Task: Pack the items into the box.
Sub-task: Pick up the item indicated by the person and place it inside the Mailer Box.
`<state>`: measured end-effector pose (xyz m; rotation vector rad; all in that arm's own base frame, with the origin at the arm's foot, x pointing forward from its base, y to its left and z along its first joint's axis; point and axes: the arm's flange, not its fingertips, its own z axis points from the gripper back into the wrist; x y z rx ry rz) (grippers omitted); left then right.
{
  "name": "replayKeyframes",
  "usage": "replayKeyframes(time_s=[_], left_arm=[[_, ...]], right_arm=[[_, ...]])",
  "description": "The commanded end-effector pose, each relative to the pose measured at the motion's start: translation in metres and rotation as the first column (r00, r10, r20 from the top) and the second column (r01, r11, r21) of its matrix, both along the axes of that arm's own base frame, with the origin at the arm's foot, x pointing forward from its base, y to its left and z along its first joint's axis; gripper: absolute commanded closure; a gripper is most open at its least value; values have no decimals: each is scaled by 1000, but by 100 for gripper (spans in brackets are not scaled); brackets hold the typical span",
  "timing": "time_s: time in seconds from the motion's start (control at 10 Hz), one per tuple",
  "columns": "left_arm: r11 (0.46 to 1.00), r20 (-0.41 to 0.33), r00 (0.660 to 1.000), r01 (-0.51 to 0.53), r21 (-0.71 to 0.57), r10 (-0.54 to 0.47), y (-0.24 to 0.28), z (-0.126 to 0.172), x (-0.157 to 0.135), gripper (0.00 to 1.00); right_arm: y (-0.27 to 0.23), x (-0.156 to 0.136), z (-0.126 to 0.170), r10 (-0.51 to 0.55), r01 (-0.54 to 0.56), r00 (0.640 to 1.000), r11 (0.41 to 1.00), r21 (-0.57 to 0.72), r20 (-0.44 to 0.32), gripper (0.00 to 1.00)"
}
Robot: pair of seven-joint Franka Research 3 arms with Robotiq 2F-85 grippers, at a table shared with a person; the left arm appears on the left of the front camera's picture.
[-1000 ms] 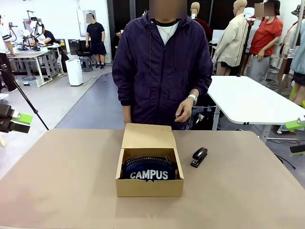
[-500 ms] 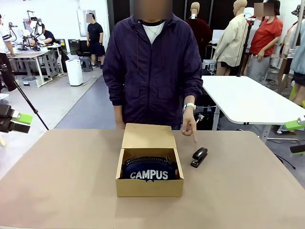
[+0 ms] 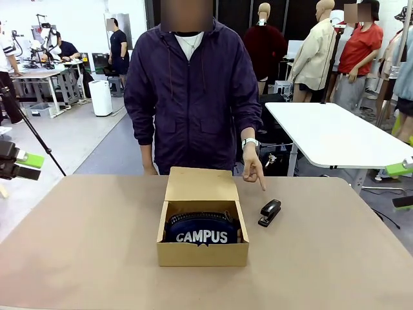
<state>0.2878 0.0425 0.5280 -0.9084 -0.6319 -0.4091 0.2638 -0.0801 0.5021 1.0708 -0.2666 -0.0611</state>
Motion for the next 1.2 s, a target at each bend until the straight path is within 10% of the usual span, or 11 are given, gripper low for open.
replayKeyframes(time_s=[0.0,0.3,0.6,0.7,0.9,1.1], left_arm=[[1000,12,1000,11,0,-11,2,0,0,0],[1000,12,1000,11,0,-11,2,0,0,0],[1000,12,1000,11,0,-11,2,0,0,0],[1000,12,1000,11,0,-11,2,0,0,0],[1000,12,1000,11,0,-11,2,0,0,0],[1000,12,1000,11,0,-11,2,0,0,0]], right_arm=[[25,52,15,102,-124,986,976,-177,-132,0],[117,163,24,56,-314,926,664,-679,-373,0],[189,218,-3,-54,-318,934,328,-890,-354,0],[201,225,-17,-68,-321,933,290,-902,-354,0],[196,218,-19,-17,-269,951,446,-854,-309,0],[196,218,-19,-17,-269,951,446,-854,-309,0]])
